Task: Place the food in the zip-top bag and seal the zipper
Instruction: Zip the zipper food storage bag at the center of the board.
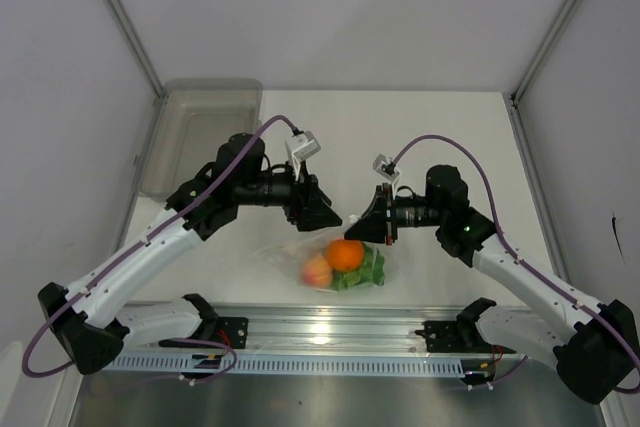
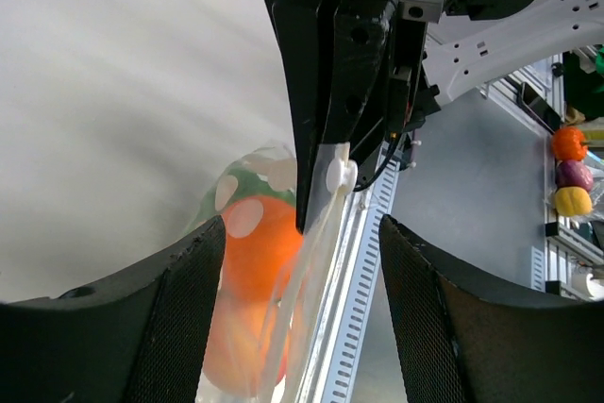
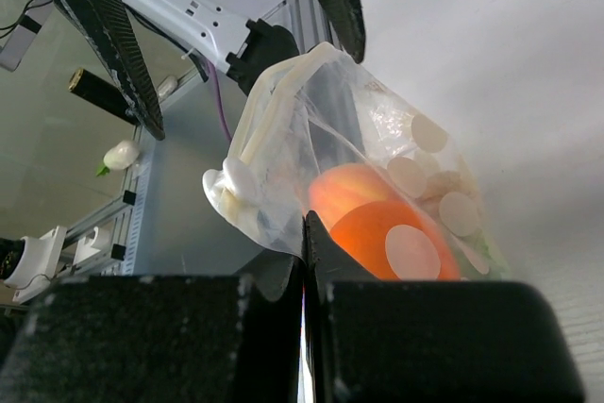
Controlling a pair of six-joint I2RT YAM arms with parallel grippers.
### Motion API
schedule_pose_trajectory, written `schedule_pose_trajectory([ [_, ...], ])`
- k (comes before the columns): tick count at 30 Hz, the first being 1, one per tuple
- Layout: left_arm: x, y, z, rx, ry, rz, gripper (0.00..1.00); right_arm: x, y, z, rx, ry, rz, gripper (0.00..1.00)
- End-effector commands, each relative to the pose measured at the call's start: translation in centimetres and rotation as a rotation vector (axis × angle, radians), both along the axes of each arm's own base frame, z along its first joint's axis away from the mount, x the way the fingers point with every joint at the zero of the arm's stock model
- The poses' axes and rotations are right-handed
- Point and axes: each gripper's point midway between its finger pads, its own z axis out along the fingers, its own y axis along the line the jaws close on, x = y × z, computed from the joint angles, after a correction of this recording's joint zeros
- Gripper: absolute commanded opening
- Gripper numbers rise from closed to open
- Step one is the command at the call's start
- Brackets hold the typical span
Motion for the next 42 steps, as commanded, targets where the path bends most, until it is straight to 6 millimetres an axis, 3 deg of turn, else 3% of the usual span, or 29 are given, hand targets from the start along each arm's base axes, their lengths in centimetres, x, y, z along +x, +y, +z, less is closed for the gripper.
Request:
schedule_pose_trajectory([
  [1, 0.2, -1.1, 2.8, -0.071, -0.021, -0.036, 0.68, -0.2, 0.1, 2.8, 0.047, -0.086, 0.010, 0.00],
  [9, -0.1, -2.1, 3.1, -0.070, -0.068, -0.041, 0.67, -0.4, 0.2, 3.8, 0.060, -0.085, 0.004, 0.00],
  [14, -0.8, -2.8, 3.7, -0.078, -0.107, -0.060, 0.62, -0.2, 0.3, 3.4, 0.043, -0.073, -0.005, 0.00],
  [26, -0.2, -3.6, 2.6, -0.022, -0.121, -0.032, 0.32, -0.2, 0.3, 3.6, 0.046, -0.075, -0.009, 0.00],
  [42, -0.2, -3.5, 1.5, 0.013, -0.113, -0.029, 0.24, -0.2, 0.4, 3.5, 0.045, -0.068, -0.005, 0.00],
])
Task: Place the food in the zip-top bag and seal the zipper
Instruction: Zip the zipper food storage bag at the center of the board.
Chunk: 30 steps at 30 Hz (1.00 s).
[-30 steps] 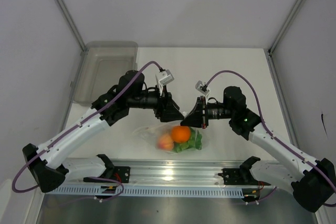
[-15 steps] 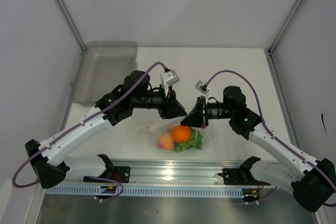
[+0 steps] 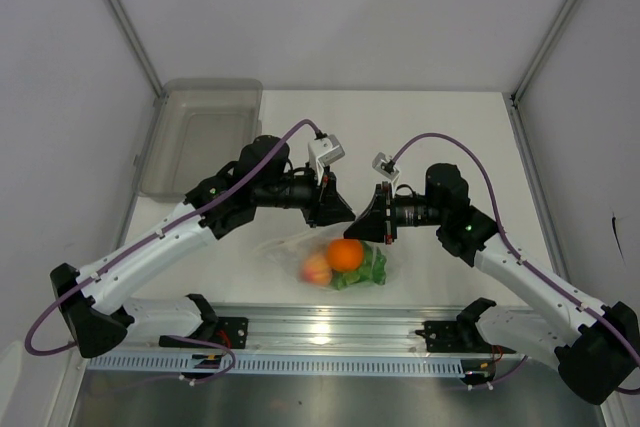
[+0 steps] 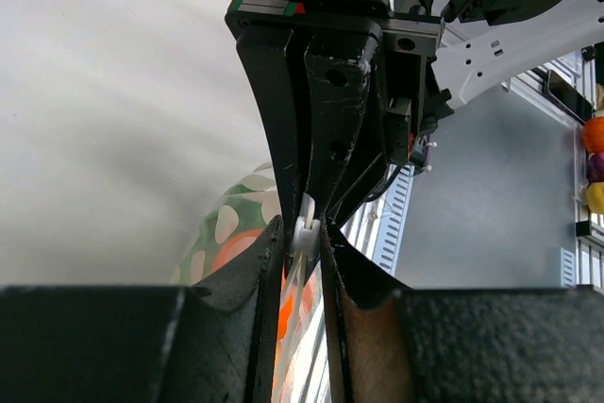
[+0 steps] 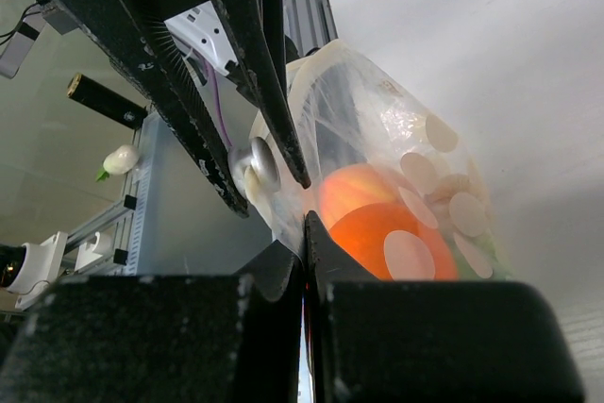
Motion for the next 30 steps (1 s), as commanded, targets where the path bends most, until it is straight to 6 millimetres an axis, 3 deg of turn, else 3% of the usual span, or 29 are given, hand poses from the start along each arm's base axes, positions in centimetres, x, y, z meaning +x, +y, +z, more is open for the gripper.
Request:
schedule_pose_trajectory([
  [1, 0.1, 0.0, 1.4, -0.021, -0.051, -0.002, 0.23, 0.0, 0.3, 2.6, 0.055, -0.072, 0.008, 0.00],
  [5, 0.0, 0.1, 1.0, -0.016, -0.047, 0.001, 0.19, 0.0, 0.3, 2.7, 0.058, -0.071, 0.009, 0.00],
  [9, -0.1, 0.2, 0.9, -0.017, -0.042, 0.005, 0.01, -0.1, 0.3, 2.7, 0.058, -0.071, 0.015, 0.00],
  [13, 0.0, 0.2, 0.9, -0.011, -0.037, 0.009, 0.00, -0.1, 0.2, 2.8, 0.056, -0.084, 0.017, 0.00],
  [17, 0.0, 0.2, 0.8, -0.002, -0.027, 0.005, 0.01, -0.5, 0.0, 2.8, 0.052, -0.097, 0.044, 0.18],
  [20, -0.3, 0.1, 0.8, -0.002, -0.023, -0.010, 0.01, -1.1, 0.0, 3.1, 0.055, -0.105, 0.080, 0.25],
  [27, -0.5, -0.1, 1.0, -0.011, -0.019, -0.028, 0.01, -1.3, 0.1, 3.0, 0.056, -0.104, 0.116, 0.23],
  [29, -0.6, -0.2, 0.9, -0.009, -0.014, -0.034, 0.00, -1.1, 0.3, 3.0, 0.054, -0.105, 0.112, 0.15],
  [30, -0.5, -0.1, 0.9, -0.007, -0.013, -0.032, 0.01, -0.9, 0.3, 3.0, 0.052, -0.103, 0.109, 0.05],
])
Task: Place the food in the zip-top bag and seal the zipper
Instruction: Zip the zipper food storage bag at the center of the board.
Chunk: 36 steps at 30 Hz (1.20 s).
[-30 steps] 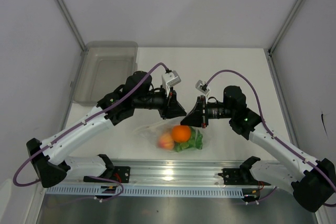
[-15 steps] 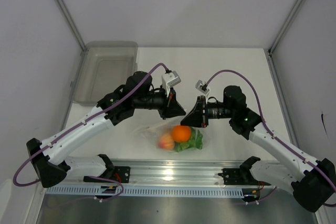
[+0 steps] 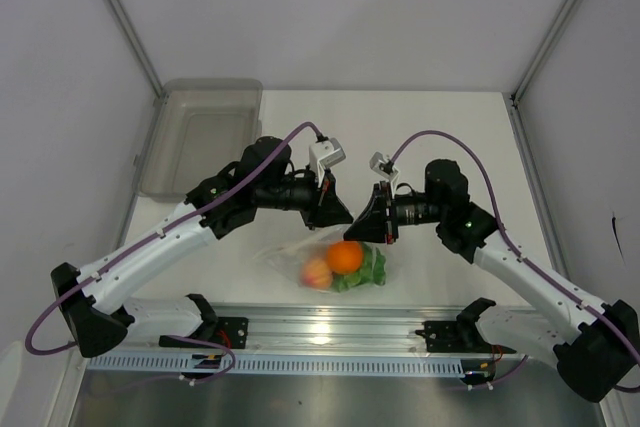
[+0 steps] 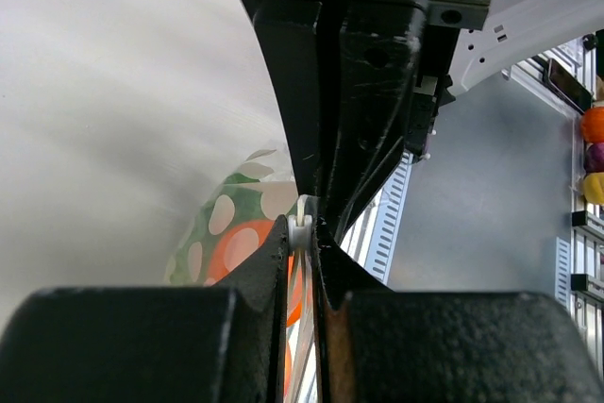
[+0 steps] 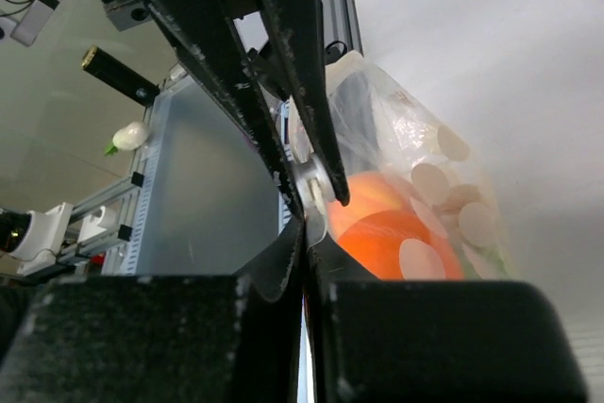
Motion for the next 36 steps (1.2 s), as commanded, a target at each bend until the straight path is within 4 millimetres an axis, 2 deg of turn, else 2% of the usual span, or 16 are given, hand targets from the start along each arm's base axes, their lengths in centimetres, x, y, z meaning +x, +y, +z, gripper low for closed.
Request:
schedule_pose_trajectory([
  [1, -0.2, -0.4, 1.7, -0.036, -0.038, -0.027, 0.01, 0.0, 0.3, 2.1, 0.037, -0.055, 0.028, 0.00],
  [5, -0.4, -0.4, 1.6, -0.032, -0.035, -0.041, 0.01, 1.0, 0.4, 2.4, 0.030, -0.059, -0.032, 0.00],
  [11, -0.4, 0.2, 0.1, 0.017, -0.016, -0.031, 0.01, 2.1, -0.6, 4.1, 0.093, -0.061, -0.160, 0.00],
  [19, -0.6, 0.6, -1.0, 0.044, 0.001, -0.033, 0.01, 2.5, -1.0, 4.3, 0.140, -0.012, -0.251, 0.00],
  [26, -0.9, 1.5, -1.8, 0.070, 0.004, -0.028, 0.00, 3.7, -1.7, 4.0, 0.132, 0.019, -0.339, 0.00],
  [36, -0.6, 3.4, -2.8, 0.094, -0.002, 0.027, 0.01, 4.4, -3.0, 4.2, 0.157, 0.035, -0.392, 0.00],
])
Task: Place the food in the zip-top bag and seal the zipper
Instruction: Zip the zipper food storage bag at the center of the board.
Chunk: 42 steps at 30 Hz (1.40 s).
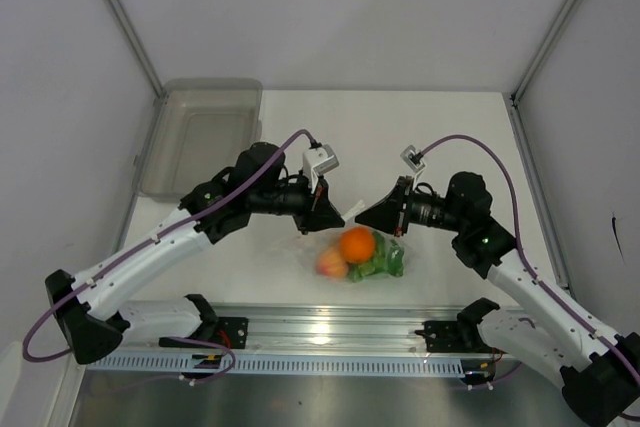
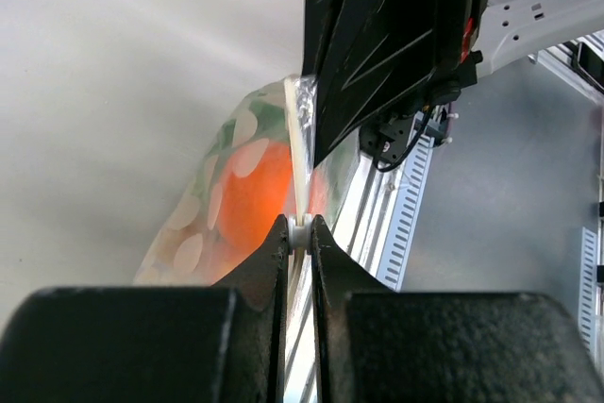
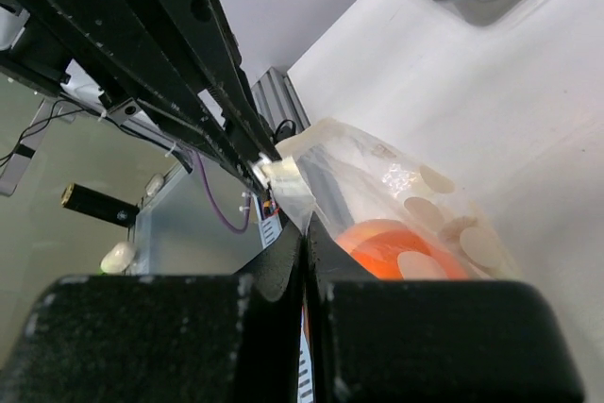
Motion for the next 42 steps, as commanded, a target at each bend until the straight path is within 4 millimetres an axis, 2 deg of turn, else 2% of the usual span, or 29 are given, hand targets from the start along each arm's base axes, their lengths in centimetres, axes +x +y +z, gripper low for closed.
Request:
schedule_pose_trajectory([
  [1, -0.4, 2.2, -1.2, 0.052, 0.009, 0.029, 0.01, 0.9, -0.9, 3.1, 0.082, -0.090, -0.071, 0.00],
  [7, -0.1, 3.7, -1.8, 0.066, 0.017, 0.076, 0.01, 1.6, -2.3, 3.1, 0.079, -0.083, -0.129, 0.00],
  [26, -0.9, 6.8, -4.4, 0.118, 0.058, 0.144, 0.01, 3.9, -7.1, 3.2, 0.075, -0.078, -0.293, 0.00],
  [36, -1.5, 7.6, -6.1, 0.137, 0.101, 0.168, 0.00, 4.8, -8.7, 2.9, 0.072, -0.069, -0.343, 0.00],
  [42, -1.3, 8.2, -6.2, 0.153, 0.120, 0.226, 0.01, 4.8, -8.7, 2.5, 0.072, -0.060, -0.328, 0.00],
])
